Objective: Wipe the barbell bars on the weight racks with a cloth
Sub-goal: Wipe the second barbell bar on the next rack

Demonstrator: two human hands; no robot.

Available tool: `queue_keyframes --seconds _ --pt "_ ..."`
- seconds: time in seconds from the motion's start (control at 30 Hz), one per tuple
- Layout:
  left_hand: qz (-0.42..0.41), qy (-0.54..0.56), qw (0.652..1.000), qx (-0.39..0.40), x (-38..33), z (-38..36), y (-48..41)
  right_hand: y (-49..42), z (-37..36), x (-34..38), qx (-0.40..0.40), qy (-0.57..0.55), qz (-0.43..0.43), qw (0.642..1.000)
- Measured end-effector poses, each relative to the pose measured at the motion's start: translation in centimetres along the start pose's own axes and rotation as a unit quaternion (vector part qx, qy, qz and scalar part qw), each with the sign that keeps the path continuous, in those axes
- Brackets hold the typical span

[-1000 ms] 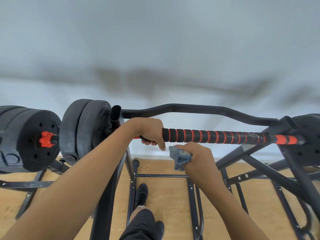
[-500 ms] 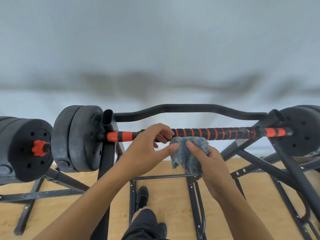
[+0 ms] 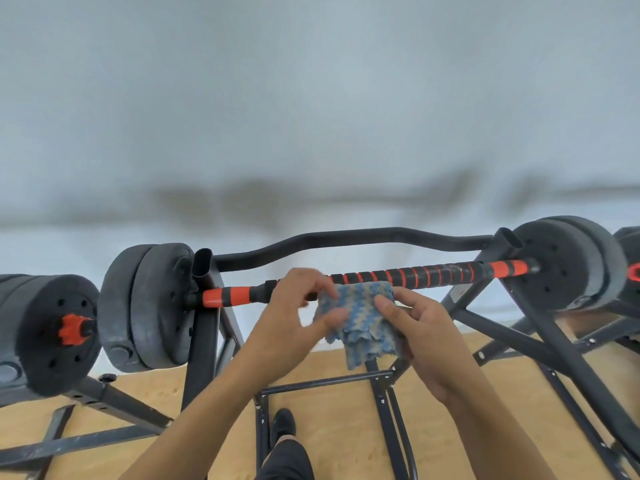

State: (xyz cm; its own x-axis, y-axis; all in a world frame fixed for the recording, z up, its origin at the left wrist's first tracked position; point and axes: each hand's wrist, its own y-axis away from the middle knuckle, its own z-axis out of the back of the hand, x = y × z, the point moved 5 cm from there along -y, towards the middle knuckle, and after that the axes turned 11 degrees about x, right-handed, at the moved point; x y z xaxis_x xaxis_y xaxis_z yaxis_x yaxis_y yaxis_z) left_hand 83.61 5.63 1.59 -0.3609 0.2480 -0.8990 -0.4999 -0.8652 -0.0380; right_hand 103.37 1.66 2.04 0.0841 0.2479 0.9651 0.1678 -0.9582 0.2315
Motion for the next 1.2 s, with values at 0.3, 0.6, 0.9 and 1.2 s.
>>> queue_keyframes --seconds 0.3,0.6,0.9,1.2 --pt "-0.076 -0.039 0.993 0.082 -1.4 -0.6 0.2 0.5 0.0 0.6 0.123 -0.002 -0.017 0.992" --pt "0.006 0.127 0.991 0.039 -0.9 0.4 -0.3 1.0 0.9 0.2 0.148 0.126 -0.015 0.981" --pt "0.018 -0.028 0.994 -0.101 -2.7 1.3 -2.6 2.1 0.3 0.2 0.062 0.119 0.036 0.990" --pt "0.005 -0.072 0.996 0.060 -1.2 -2.4 1.1 2.3 0.3 0.6 0.055 0.088 0.038 0.994"
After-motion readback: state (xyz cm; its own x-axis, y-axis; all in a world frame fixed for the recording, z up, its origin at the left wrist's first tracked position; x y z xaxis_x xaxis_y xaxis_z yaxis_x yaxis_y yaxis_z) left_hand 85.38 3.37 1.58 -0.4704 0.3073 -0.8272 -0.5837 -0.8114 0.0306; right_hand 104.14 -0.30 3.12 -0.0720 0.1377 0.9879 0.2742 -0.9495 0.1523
